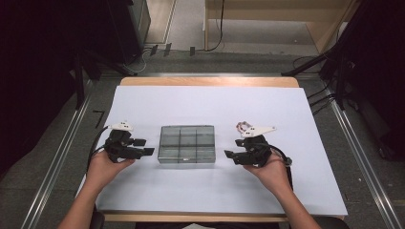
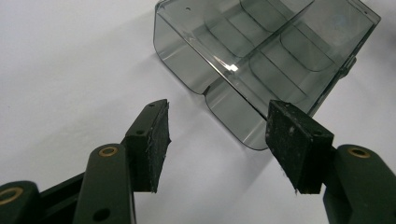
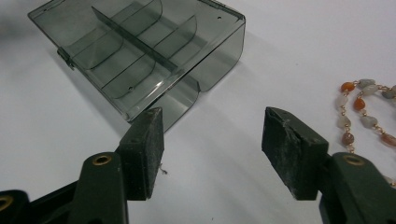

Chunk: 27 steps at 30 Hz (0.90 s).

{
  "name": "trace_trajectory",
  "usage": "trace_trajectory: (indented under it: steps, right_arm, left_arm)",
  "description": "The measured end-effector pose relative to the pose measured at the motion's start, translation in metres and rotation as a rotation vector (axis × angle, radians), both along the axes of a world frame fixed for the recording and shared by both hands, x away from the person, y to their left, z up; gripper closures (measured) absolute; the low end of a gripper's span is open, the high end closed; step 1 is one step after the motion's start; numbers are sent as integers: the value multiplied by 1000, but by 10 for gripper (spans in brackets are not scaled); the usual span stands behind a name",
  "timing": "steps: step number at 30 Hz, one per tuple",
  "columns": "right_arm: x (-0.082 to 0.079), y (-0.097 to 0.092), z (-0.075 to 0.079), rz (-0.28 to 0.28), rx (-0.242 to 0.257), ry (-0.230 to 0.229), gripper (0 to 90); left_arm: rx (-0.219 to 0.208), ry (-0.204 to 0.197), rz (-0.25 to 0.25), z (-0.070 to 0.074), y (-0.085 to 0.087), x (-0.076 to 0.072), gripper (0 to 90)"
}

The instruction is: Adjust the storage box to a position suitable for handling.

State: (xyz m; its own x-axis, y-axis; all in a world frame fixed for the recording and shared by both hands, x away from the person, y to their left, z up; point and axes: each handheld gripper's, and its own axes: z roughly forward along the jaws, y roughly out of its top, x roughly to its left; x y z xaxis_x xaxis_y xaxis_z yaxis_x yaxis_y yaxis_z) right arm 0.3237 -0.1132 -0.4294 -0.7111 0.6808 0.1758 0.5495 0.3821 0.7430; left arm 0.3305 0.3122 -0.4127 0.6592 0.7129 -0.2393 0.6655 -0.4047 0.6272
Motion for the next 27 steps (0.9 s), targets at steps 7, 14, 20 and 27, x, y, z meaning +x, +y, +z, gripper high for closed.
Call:
trace_trajectory:
  steps: [7,14,20,27]
  right_arm:
    - [-7,3,3,0,3,2,435]
    - [-18,10,3,15,-9,3,476]
    - [-21,10,3,8,-2,11,512]
    - [-26,14,1,1,9,25,572]
  left_arm:
    - [8,-4,-24,4,-3,-6,447]
    - [22,-28,-56,7,-8,-16,469]
    - [28,-17,-74,5,-11,-21,478]
    - [21,-6,-90,3,-14,-27,498]
